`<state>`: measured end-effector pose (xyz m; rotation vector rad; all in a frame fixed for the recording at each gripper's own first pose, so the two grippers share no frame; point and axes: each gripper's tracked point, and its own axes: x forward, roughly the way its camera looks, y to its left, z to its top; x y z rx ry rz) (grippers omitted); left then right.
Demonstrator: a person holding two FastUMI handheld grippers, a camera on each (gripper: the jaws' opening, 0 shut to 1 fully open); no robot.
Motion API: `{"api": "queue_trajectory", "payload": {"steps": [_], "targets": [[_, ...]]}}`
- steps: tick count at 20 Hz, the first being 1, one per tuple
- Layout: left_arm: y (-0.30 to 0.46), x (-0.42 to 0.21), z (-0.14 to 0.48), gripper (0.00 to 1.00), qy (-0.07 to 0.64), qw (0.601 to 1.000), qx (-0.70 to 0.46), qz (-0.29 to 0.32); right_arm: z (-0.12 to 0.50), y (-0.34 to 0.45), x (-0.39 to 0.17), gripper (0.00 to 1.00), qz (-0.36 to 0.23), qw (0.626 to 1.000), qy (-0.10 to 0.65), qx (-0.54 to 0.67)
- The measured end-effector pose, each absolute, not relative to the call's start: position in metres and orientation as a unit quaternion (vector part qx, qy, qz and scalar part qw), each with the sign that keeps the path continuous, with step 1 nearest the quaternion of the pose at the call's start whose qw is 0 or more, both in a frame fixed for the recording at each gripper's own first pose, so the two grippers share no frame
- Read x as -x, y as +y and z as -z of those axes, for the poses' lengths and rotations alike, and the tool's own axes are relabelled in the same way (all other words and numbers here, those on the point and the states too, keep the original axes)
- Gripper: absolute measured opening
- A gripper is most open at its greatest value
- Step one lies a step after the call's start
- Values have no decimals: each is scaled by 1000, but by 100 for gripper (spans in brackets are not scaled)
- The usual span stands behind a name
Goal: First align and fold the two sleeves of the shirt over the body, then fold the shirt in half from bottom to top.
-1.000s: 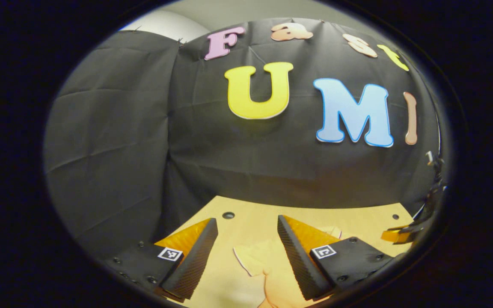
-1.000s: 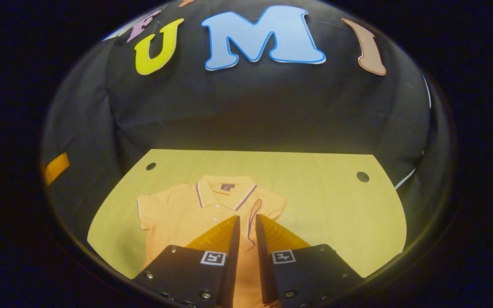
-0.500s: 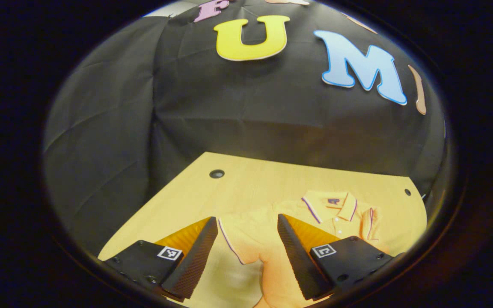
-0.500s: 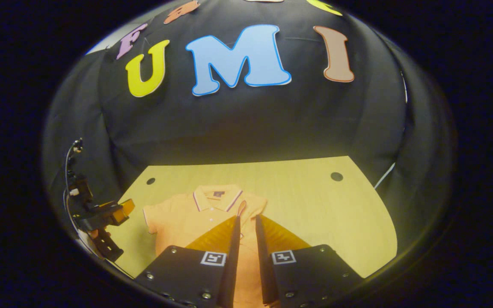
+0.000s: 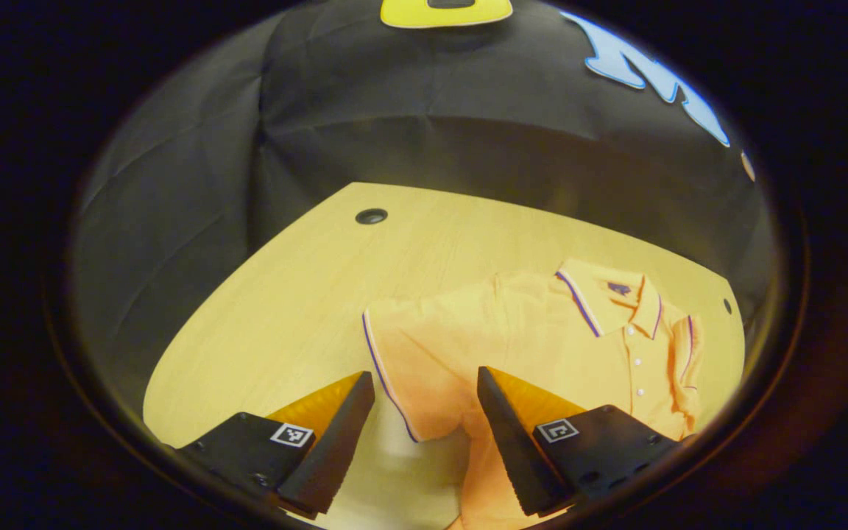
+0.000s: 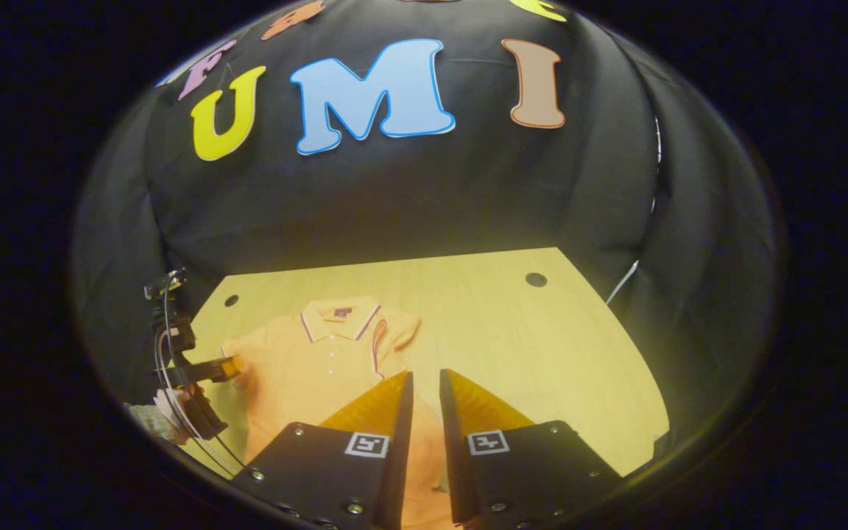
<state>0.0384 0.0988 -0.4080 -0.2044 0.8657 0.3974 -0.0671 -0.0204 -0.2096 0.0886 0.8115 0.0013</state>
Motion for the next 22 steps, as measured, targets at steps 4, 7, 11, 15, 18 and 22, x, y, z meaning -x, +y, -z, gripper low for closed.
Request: {"api": "queue_trajectory", "payload": {"steps": [4, 7, 11, 15, 18, 22], "targets": [[97, -32, 432, 95, 440, 869, 116, -194, 217, -20, 72, 24, 10, 914, 404, -45], [98, -28, 438, 95, 448, 864, 111, -202, 222, -16, 71, 24, 12, 912, 408, -45], [96, -30, 438, 95, 438, 869, 94, -208, 228, -8, 69, 24, 9, 908, 416, -50], [94, -32, 438, 92, 437, 871, 88, -205, 233, -1, 71, 24, 8, 905, 422, -59], [96, -35, 439, 58, 432, 875, 86, -200, 235, -1, 74, 24, 7, 903, 425, -57], [92, -37, 438, 16, 444, 875, 64, -181, 239, -3, 78, 24, 12, 902, 428, -62]]}}
